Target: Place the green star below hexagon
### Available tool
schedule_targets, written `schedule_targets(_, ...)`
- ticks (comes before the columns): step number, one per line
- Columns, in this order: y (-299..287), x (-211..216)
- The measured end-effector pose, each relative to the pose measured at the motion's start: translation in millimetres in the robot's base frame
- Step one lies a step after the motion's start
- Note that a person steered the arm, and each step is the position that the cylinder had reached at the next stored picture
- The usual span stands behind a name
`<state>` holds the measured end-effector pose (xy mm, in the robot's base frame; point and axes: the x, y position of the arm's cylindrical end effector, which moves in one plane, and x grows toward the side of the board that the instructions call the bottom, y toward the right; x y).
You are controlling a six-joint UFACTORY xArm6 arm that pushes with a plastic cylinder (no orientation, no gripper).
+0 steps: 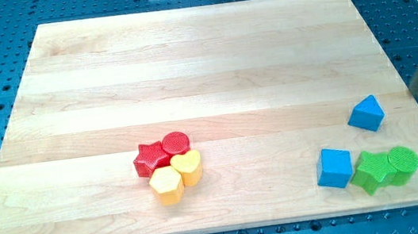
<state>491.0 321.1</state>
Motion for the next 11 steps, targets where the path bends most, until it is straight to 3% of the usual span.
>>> schedule_targets(1, 9, 52)
schedule_targets(2, -51, 92)
schedule_targets(3, -34, 104)
schedule_targets(4, -150, 104)
schedule_targets(6, -201, 77)
schedule_targets(8, -213, 88)
schedule_targets(10, -281, 128)
schedule_targets(11, -374, 127)
